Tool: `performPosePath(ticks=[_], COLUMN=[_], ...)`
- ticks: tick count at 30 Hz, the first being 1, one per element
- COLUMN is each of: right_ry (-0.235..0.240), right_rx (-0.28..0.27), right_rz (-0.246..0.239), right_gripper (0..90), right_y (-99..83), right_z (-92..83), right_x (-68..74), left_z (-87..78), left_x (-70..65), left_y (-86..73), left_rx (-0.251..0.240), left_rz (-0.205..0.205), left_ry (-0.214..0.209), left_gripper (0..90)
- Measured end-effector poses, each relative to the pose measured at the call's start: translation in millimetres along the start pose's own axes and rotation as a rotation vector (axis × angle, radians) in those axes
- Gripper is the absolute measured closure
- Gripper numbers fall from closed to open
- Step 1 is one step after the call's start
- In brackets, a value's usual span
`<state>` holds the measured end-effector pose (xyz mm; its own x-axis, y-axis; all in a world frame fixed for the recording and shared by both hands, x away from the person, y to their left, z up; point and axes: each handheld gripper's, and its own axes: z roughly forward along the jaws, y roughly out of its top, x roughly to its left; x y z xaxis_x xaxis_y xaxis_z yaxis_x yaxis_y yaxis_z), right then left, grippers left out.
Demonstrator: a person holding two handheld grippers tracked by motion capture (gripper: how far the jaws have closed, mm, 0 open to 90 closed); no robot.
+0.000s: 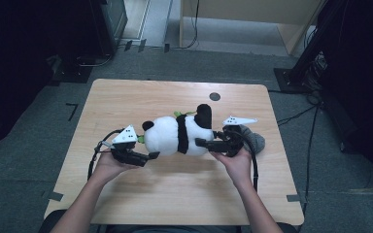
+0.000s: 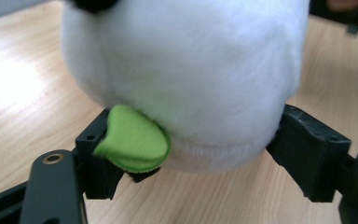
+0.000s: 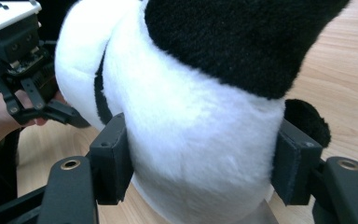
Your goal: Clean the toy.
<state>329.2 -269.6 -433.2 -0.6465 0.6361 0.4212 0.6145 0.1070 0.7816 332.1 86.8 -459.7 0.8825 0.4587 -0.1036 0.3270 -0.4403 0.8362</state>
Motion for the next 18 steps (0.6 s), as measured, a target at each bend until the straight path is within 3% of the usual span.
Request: performPosePath(ticks=[6,11,18], right_ry=[0.009,0.009,0.015], right_rx=[-0.009,-0.006,0.016], right_rz=[-0.017,-0.083,-0.177], right_gripper=[31.0,25.9,21.2], right_y=[0.2,0.2,-0.8], right_z=[-0.2,0.8,-0.3], right_x=[-0.1,1.8,7.8], left_z=[-4.7,-7.1,-16.6], left_x=[1.5,3.3,13.0], left_y=[2.4,3.0,3.6], left_rx=[-0.035,-0.036,-0.101], left_rz=[-0.029,-0.062,-0.198], left_ry=[0.024,0.017,-0.043], left_gripper=[34.1,40.7,46.2])
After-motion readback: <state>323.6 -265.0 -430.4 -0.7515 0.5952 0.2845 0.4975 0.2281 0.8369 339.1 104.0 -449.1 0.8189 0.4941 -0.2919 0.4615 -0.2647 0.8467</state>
